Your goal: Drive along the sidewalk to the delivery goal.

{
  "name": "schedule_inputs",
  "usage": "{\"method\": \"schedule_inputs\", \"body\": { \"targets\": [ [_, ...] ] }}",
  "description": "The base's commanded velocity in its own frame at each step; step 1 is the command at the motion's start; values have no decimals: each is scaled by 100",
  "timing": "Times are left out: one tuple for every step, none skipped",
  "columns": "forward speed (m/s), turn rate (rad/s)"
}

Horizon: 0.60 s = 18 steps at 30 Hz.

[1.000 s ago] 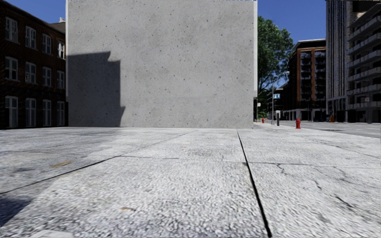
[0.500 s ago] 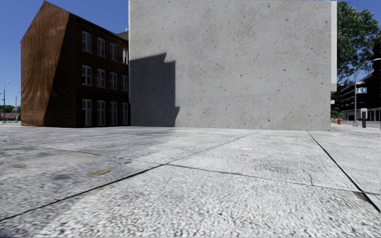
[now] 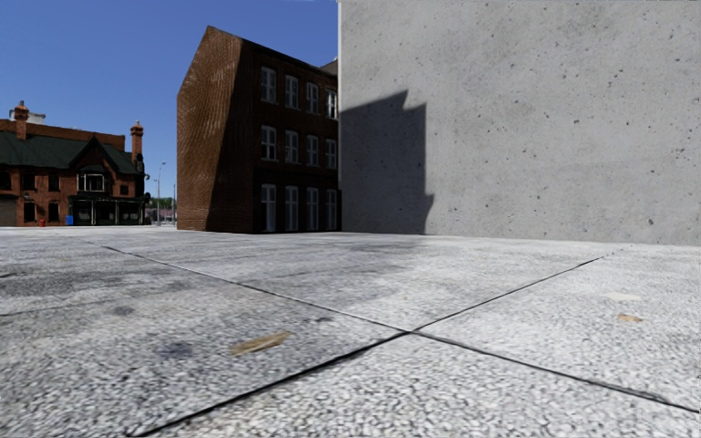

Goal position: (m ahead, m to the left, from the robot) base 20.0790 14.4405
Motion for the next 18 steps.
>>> {"method": "schedule_inputs", "body": {
  "targets": [
    [174,66],
    [174,65],
    [174,64],
    [174,64],
    [174,60],
    [174,54],
    [175,44],
    [175,44],
    [178,34],
    [182,22],
    [190,16],
    [190,16],
    [194,11],
    [200,10],
    [200,8],
    [200,7],
    [200,7],
    [200,0]
  ]
}}
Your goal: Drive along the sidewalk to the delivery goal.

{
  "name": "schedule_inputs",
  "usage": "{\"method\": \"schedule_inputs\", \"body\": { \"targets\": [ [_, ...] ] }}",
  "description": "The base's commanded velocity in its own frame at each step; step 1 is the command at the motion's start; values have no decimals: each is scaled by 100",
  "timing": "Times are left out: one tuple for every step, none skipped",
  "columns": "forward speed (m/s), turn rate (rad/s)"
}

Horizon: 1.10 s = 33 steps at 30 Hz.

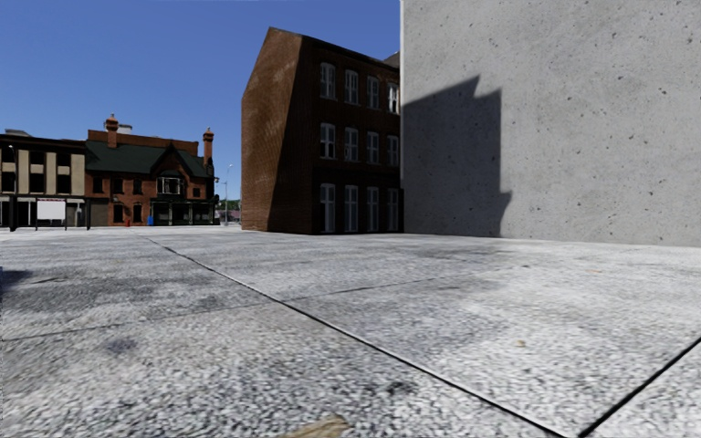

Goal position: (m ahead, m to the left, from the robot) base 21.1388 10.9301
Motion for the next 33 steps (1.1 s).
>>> {"method": "schedule_inputs", "body": {
  "targets": [
    [200,0],
    [200,0],
    [200,0],
    [200,0],
    [200,0],
    [200,0],
    [200,0],
    [200,0],
    [200,0],
    [200,0],
    [200,0],
    [200,5],
    [200,13],
    [200,21],
    [200,21],
    [200,27],
    [200,29],
    [200,35],
    [200,35],
    [200,40],
    [200,43],
    [200,45],
    [200,45],
    [200,45],
    [200,46],
    [200,46],
    [200,46],
    [200,46],
    [200,46],
    [200,46],
    [200,46],
    [200,46],
    [200,46]
  ]
}}
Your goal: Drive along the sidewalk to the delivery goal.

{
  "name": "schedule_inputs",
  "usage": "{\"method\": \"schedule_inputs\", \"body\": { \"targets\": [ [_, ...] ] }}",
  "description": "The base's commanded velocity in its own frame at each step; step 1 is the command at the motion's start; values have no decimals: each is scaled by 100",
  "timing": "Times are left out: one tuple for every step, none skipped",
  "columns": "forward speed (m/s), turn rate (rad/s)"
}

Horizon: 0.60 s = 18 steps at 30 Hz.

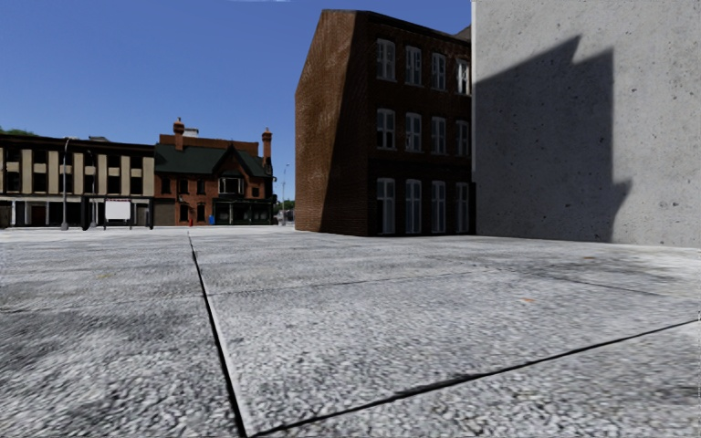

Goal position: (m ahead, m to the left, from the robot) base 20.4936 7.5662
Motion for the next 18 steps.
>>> {"method": "schedule_inputs", "body": {
  "targets": [
    [200,46],
    [200,44],
    [200,44],
    [200,41],
    [200,28],
    [200,16],
    [200,16],
    [200,4],
    [200,0],
    [200,0],
    [200,0],
    [200,0],
    [200,0],
    [200,0],
    [200,0],
    [200,0],
    [200,0],
    [200,0]
  ]
}}
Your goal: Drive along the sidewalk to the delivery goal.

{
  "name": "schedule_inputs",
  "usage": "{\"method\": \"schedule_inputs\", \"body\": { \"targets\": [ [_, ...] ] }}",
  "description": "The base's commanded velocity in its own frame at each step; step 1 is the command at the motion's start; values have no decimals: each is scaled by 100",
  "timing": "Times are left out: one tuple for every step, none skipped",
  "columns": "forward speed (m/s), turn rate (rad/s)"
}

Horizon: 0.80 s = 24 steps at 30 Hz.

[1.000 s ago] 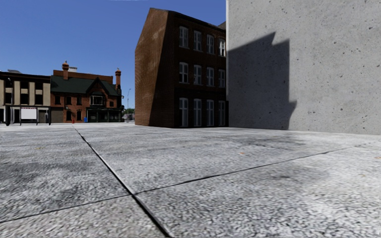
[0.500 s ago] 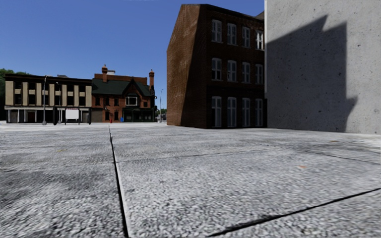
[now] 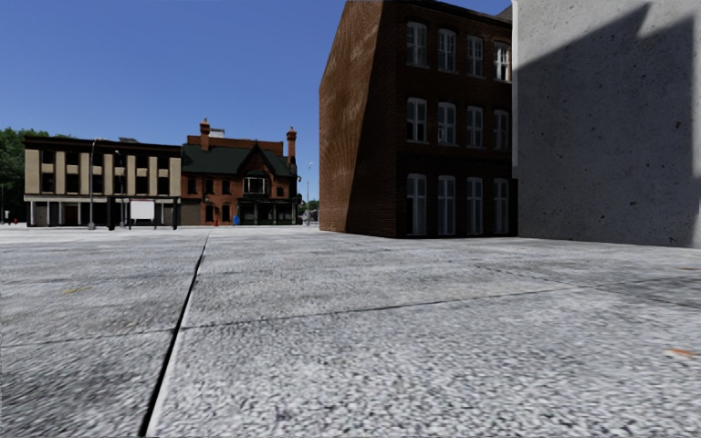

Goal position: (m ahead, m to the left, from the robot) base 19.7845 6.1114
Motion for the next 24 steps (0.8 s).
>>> {"method": "schedule_inputs", "body": {
  "targets": [
    [200,0],
    [200,2],
    [200,14],
    [200,24],
    [200,24],
    [200,27],
    [200,28],
    [200,28],
    [200,28],
    [200,28],
    [200,28],
    [200,28],
    [200,28],
    [200,29],
    [200,29],
    [200,31],
    [200,31],
    [200,33],
    [200,33],
    [200,34],
    [200,34],
    [200,34],
    [200,34],
    [200,34]
  ]
}}
